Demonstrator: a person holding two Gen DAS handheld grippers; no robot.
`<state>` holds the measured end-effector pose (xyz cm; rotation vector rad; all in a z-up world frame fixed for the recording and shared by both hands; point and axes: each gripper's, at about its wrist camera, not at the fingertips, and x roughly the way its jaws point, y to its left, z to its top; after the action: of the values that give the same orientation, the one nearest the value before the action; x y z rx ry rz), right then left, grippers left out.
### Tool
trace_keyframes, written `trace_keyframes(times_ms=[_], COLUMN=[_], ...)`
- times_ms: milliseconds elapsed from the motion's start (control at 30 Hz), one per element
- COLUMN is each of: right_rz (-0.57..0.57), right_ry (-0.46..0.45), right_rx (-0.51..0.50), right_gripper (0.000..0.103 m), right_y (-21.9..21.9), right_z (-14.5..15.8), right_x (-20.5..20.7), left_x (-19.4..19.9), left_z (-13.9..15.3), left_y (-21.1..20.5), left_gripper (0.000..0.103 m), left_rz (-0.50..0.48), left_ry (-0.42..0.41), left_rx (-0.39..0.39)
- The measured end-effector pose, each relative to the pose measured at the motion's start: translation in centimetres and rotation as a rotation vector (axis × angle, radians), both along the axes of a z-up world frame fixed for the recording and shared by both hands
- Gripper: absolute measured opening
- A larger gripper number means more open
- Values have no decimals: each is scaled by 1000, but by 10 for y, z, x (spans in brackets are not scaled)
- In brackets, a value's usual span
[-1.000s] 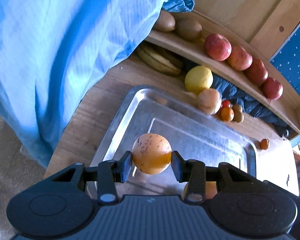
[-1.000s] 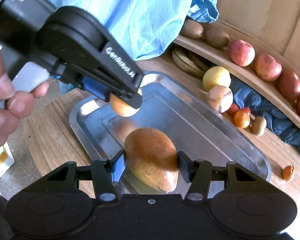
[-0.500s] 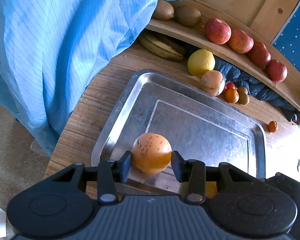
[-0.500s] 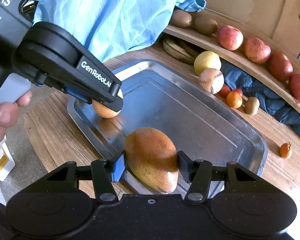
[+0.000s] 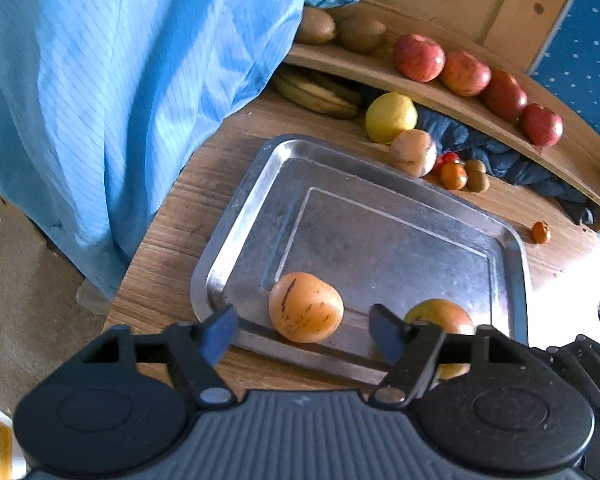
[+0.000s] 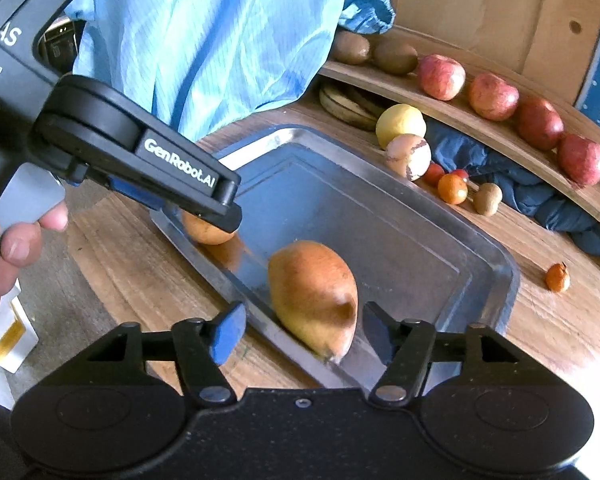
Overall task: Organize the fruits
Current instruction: 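Carry the mango and orange fruit over the tray with both tools, then open both tools to release the fruits onto the tray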
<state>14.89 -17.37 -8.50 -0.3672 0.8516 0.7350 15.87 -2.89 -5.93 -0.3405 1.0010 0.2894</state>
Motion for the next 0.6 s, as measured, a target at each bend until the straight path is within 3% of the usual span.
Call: trace_keyframes(times_ms=[133, 267, 333, 600], right_rz=[-27, -67, -91, -199], right_ry=[12, 42, 64, 161], right_rx=[10, -6, -17, -80], right_gripper=[82, 90, 96, 102], right_y=[-13, -27, -35, -57], right_z=[5, 7, 9, 5], right_x=[-7, -10, -11, -5], left_x=[-7, -16, -19, -21], left_z=[7, 10, 10, -5], left_y=[-7, -14, -18, -32], left_gripper=[95, 100, 102, 102], left_rz=[-33, -73, -104, -213], left_ry=[0, 33, 64, 252], left_rx=[13, 38, 46, 112])
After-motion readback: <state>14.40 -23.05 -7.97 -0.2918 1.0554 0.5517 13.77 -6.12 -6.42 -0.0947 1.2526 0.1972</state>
